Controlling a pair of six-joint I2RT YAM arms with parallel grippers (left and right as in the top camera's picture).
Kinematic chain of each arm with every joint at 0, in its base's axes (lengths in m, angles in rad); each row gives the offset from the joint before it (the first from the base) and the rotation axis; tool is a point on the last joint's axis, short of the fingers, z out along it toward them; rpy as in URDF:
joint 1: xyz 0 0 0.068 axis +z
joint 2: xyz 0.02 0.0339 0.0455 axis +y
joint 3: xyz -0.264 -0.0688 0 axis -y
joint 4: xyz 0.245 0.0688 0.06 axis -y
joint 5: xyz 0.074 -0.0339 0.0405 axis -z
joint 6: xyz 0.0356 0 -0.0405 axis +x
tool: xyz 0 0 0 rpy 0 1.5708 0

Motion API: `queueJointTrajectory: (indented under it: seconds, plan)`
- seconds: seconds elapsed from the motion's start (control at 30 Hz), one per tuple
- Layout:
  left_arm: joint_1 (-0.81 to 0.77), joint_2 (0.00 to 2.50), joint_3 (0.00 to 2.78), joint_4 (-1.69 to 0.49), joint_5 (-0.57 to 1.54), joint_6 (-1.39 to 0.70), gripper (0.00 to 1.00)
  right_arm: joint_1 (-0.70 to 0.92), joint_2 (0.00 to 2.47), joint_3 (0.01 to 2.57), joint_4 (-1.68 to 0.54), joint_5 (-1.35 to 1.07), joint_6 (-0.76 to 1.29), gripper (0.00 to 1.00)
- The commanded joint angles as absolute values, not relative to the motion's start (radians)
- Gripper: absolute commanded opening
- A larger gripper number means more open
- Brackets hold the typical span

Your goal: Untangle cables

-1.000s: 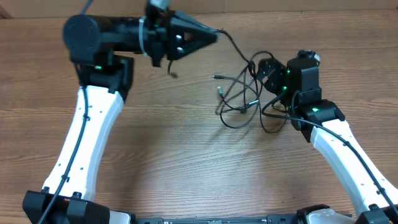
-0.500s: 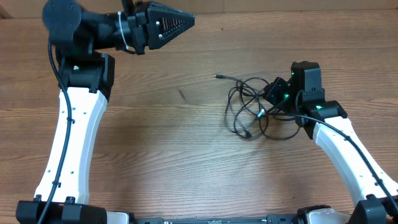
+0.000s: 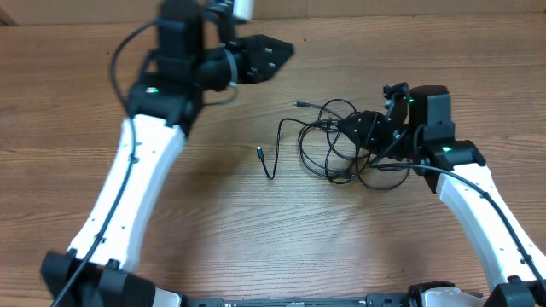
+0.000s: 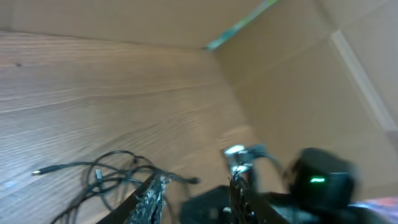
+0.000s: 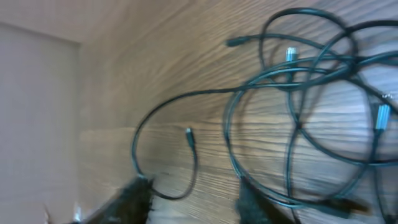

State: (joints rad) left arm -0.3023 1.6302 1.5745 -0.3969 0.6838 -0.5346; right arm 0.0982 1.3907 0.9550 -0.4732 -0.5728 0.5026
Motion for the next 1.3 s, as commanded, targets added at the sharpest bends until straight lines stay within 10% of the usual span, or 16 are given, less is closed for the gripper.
queueJointTrajectory:
  seconds: [0.0,0.2,0.93,1.27]
  plan:
    - [-0.383,1.715,1.581,-0.389,0.489,-0.427,0.39,0.007,1.341,0.951,-0.515,-0.585,0.496,0.58]
    - [-0.476,1.867,1.581,-0.343,0.483,-0.540,0.62,-0.160,1.287,0.951,-0.588,-0.586,0.497,0.69]
    - [-0.568,2.343,1.581,0.178,0.506,-1.411,0.59,-0.249,1.278,0.950,-0.717,-0.442,0.496,0.92]
    - [-0.585,2.343,1.581,0.345,0.298,-1.399,0.10,-0.248,1.279,0.950,-0.753,-0.393,0.496,0.94]
